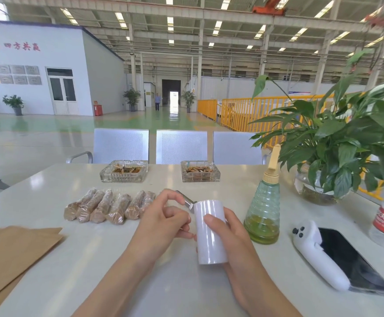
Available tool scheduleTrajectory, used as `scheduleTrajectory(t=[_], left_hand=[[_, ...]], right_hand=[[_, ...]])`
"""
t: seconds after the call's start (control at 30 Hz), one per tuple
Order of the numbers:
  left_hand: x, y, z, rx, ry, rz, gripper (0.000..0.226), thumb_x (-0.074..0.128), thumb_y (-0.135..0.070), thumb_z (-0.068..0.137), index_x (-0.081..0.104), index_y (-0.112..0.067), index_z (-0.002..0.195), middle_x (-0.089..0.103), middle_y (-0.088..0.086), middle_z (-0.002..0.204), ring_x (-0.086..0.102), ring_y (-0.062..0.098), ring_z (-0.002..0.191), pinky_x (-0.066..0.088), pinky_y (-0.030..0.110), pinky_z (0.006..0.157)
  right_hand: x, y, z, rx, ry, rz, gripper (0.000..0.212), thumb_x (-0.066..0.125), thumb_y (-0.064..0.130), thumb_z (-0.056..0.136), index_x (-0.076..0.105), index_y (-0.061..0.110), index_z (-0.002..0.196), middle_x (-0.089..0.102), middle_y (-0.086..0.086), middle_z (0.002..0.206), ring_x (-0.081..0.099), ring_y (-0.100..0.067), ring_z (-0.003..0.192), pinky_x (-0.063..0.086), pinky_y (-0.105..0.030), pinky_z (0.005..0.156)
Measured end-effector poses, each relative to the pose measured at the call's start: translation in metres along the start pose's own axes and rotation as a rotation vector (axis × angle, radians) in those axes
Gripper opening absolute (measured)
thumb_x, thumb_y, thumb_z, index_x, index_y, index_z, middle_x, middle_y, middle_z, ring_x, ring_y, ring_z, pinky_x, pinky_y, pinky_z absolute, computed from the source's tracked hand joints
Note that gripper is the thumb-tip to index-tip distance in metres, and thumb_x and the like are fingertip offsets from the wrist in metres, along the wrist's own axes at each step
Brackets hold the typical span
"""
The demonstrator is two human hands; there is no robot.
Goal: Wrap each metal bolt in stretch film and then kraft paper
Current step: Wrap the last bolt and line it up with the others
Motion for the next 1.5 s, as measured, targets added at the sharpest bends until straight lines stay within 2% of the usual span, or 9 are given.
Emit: scheduleTrajectory(t=[0.2, 0.37, 0.5, 0.63, 0.77, 0.9, 1.0, 1.37, 1.5], left_hand=[[0.002, -0.004, -0.002, 0.080, 0.011, 0.172, 0.036, 0.051, 0.005, 0.091, 0.076, -0.014, 0.073, 0.059, 0.003, 0.063, 0.067, 0.023, 0.068, 0.058, 0.024, 0.068], [-0.002, -0.001, -0.001, -0.056, 0.070, 0.029, 0.018, 0.071, -0.012, 0.092, 0.078, -0.008, 0.076, 0.060, 0.006, 0.071, 0.065, 0.017, 0.074, 0.060, 0.022, 0.074], [-0.002, -0.001, -0.003, -0.058, 0.118, 0.005, 0.005, 0.077, -0.010, 0.089, 0.079, -0.007, 0.087, 0.072, 0.017, 0.082, 0.070, 0.018, 0.080, 0.061, 0.025, 0.078], [-0.006, -0.003, -0.001, 0.170, 0.014, 0.397, 0.009, 0.079, -0.009, 0.081, 0.076, -0.017, 0.079, 0.071, -0.002, 0.076, 0.062, 0.006, 0.069, 0.046, 0.012, 0.064], [-0.008, -0.009, -0.001, 0.422, -0.051, 0.593, 0.025, 0.073, -0.003, 0.082, 0.072, -0.028, 0.077, 0.064, -0.009, 0.075, 0.062, 0.011, 0.075, 0.050, 0.017, 0.068], [-0.007, -0.006, -0.002, 0.166, 0.156, 0.319, 0.030, 0.064, 0.004, 0.085, 0.076, -0.020, 0.073, 0.072, 0.012, 0.079, 0.072, 0.033, 0.082, 0.061, 0.039, 0.084], [-0.004, -0.006, -0.006, 0.120, 0.232, 0.241, 0.036, 0.057, 0.008, 0.087, 0.079, -0.017, 0.073, 0.070, 0.016, 0.089, 0.072, 0.036, 0.086, 0.062, 0.032, 0.080], [-0.004, -0.011, -0.013, 0.173, 0.431, 0.335, 0.047, 0.048, 0.012, 0.090, 0.076, -0.020, 0.071, 0.058, 0.013, 0.094, 0.068, 0.016, 0.086, 0.056, 0.022, 0.083], [0.001, -0.006, -0.017, 0.159, 0.467, 0.400, 0.009, 0.065, -0.019, 0.083, 0.071, -0.023, 0.079, 0.057, -0.002, 0.101, 0.063, 0.007, 0.092, 0.055, 0.025, 0.087]], right_hand=[[-0.003, 0.005, -0.001, -0.021, 0.022, 0.052, 0.036, 0.073, 0.045, 0.080, 0.075, 0.030, 0.113, 0.074, -0.009, 0.100, 0.071, -0.023, 0.089, 0.057, -0.038, 0.073], [-0.003, 0.006, -0.003, -0.188, 0.009, -0.127, 0.046, 0.071, 0.047, 0.082, 0.064, 0.041, 0.127, 0.073, 0.008, 0.115, 0.070, -0.015, 0.107, 0.056, -0.024, 0.077], [-0.003, 0.008, -0.008, -0.345, -0.015, -0.249, 0.058, 0.074, 0.052, 0.079, 0.055, 0.049, 0.134, 0.065, 0.019, 0.133, 0.064, -0.004, 0.120, 0.054, -0.027, 0.090], [-0.002, 0.007, -0.009, -0.417, 0.001, -0.409, 0.064, 0.074, 0.048, 0.080, 0.051, 0.048, 0.140, 0.062, 0.023, 0.136, 0.060, -0.002, 0.125, 0.052, -0.020, 0.094], [-0.001, 0.009, -0.006, -0.351, 0.022, -0.293, 0.059, 0.073, 0.042, 0.084, 0.053, 0.049, 0.139, 0.065, 0.018, 0.135, 0.063, -0.004, 0.123, 0.053, -0.025, 0.096], [-0.003, 0.012, -0.006, -0.125, 0.020, -0.035, 0.048, 0.072, 0.041, 0.086, 0.059, 0.055, 0.130, 0.075, 0.005, 0.118, 0.075, -0.024, 0.101, 0.061, -0.036, 0.075], [-0.005, 0.013, -0.005, -0.057, 0.023, 0.010, 0.036, 0.068, 0.042, 0.093, 0.063, 0.048, 0.128, 0.075, 0.000, 0.120, 0.076, -0.029, 0.096, 0.060, -0.040, 0.067], [-0.007, 0.010, -0.004, 0.015, 0.039, 0.007, 0.039, 0.066, 0.048, 0.086, 0.069, 0.038, 0.124, 0.075, -0.005, 0.118, 0.074, -0.026, 0.089, 0.058, -0.039, 0.064], [-0.008, 0.008, -0.002, 0.043, -0.028, 0.035, 0.022, 0.064, 0.036, 0.098, 0.071, 0.038, 0.119, 0.076, -0.007, 0.115, 0.074, -0.029, 0.091, 0.059, -0.041, 0.066]])
Point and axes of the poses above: each hand's wrist, its own z-axis towards the middle knuckle, its own x-axis out of the palm, y = z × x, the point moved 2 cm from there along z, towards the middle knuckle
